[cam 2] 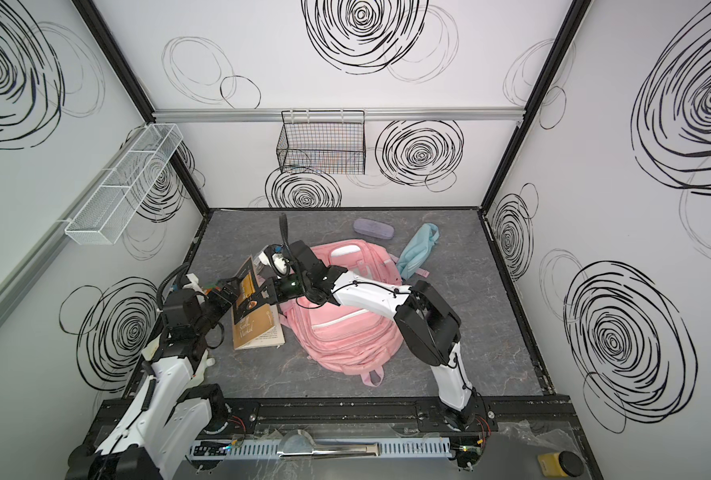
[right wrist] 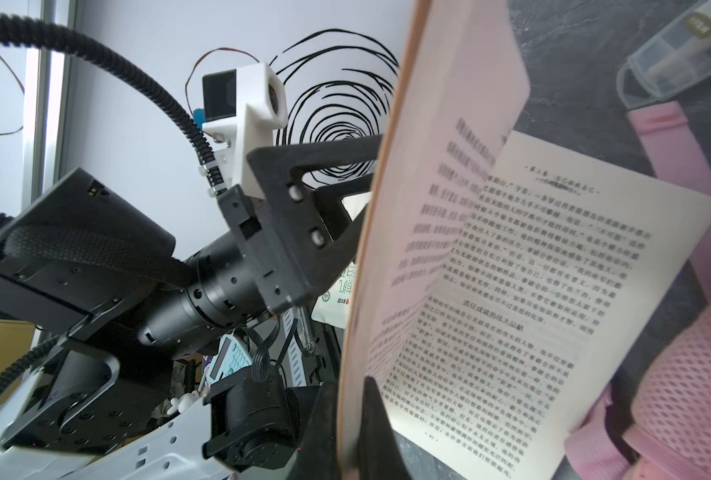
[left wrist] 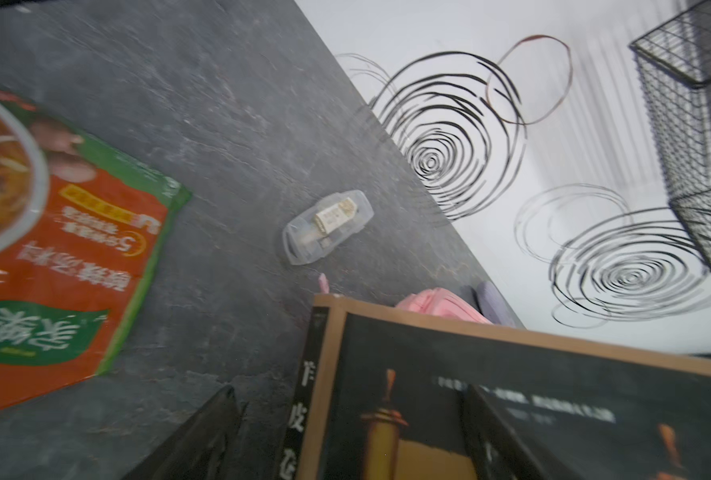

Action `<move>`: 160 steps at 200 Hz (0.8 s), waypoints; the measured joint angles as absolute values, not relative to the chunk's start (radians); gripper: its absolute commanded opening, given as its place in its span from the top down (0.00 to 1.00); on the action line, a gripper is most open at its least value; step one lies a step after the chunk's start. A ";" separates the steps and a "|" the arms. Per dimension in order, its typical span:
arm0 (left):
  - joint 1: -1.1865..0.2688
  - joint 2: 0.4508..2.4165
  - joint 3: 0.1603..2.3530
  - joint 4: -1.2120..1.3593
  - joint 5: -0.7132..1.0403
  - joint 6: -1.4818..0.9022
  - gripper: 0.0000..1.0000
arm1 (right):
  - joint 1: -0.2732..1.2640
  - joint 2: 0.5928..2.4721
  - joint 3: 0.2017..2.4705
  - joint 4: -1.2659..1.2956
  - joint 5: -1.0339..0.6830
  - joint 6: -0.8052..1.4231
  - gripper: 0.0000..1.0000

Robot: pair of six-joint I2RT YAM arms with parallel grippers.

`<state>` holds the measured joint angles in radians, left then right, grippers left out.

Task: Pack the student bag
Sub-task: 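Grasp the brown book's edge with the right gripper and lift it upright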

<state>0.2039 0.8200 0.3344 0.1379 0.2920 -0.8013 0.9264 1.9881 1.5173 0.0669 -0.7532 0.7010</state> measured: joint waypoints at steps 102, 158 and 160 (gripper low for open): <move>0.205 0.952 0.260 0.360 0.591 -0.865 0.37 | 0.847 1.893 1.343 0.145 -0.788 0.723 1.00; 0.203 1.041 0.260 0.389 0.654 -0.887 0.71 | 0.836 1.893 1.322 0.147 -0.790 0.734 1.00; 0.203 1.043 0.260 0.390 0.656 -0.889 0.72 | 0.835 1.893 1.322 0.147 -0.790 0.734 1.00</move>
